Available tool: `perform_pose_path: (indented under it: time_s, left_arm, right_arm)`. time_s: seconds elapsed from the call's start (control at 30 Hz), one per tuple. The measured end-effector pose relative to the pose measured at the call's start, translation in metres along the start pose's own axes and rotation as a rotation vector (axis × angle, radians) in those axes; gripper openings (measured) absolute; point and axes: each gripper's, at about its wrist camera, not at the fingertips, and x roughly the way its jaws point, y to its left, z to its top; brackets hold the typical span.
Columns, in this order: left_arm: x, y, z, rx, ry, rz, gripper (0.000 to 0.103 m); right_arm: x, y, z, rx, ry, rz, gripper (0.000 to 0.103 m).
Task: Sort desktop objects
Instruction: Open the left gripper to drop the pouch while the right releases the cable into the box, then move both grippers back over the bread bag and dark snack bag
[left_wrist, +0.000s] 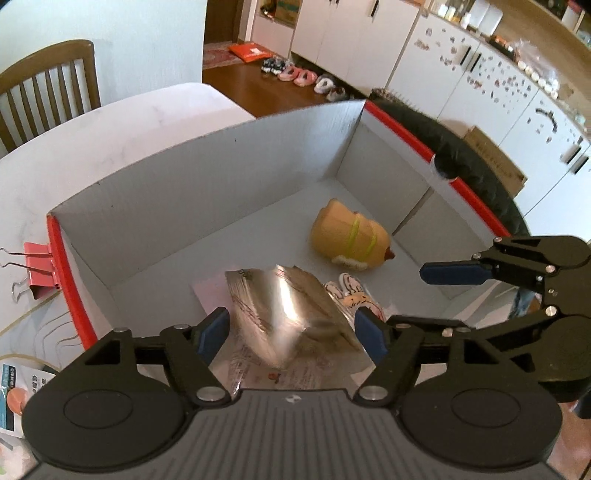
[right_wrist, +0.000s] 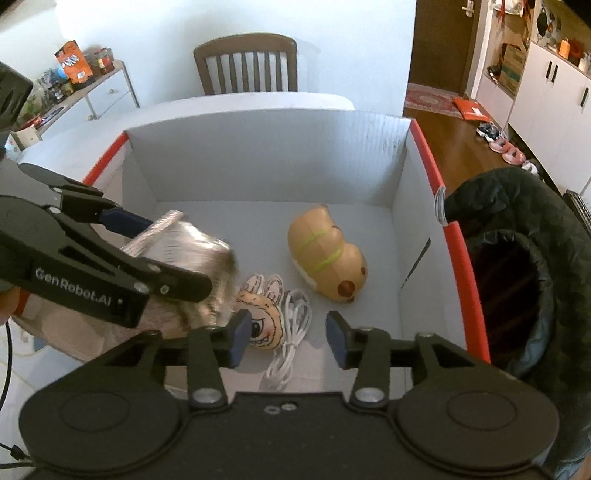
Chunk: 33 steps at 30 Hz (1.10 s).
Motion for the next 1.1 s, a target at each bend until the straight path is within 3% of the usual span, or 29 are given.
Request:
perform_pose_path:
  time_s: [0.47,0.6,0.67,0.8,0.93,1.1]
  left_arm:
    - [-0.023,-0.002,-0.011,-0.017,-0.048,-0.006,0.074]
    - [-0.028,-0.001,-0.015,-0.037,-0.063,-0.008,0.075]
    - [-0.031,0.000,-0.017,-0.043,-0.070,-0.016,0.083]
    - [-0.038,-0.001,-0.021,-0.043,-0.097,-0.045,0.085]
    - [-0.047,-0.001,-0.027,-0.037,-0.139,-0.069,0.097]
    - [-0.059,0.000,-0.033,-0.028,-0.176,-0.077,0.099]
  right_arm:
    - [-0.027,0.006,0.002,-0.034,-0.095,0.062,0.084]
    - [-0.035,0.004,-0.001,-0.032,-0.119,0.082,0.088]
    - [-0.038,0.003,-0.002,-0.027,-0.130,0.088,0.089]
    - [-0.045,0.002,-0.004,-0.003,-0.163,0.079,0.090]
    - [-0.053,-0.001,-0.006,0.027,-0.196,0.069,0.092]
    - [-0.059,0.004,-0.008,0.035,-0.209,0.064,0.098]
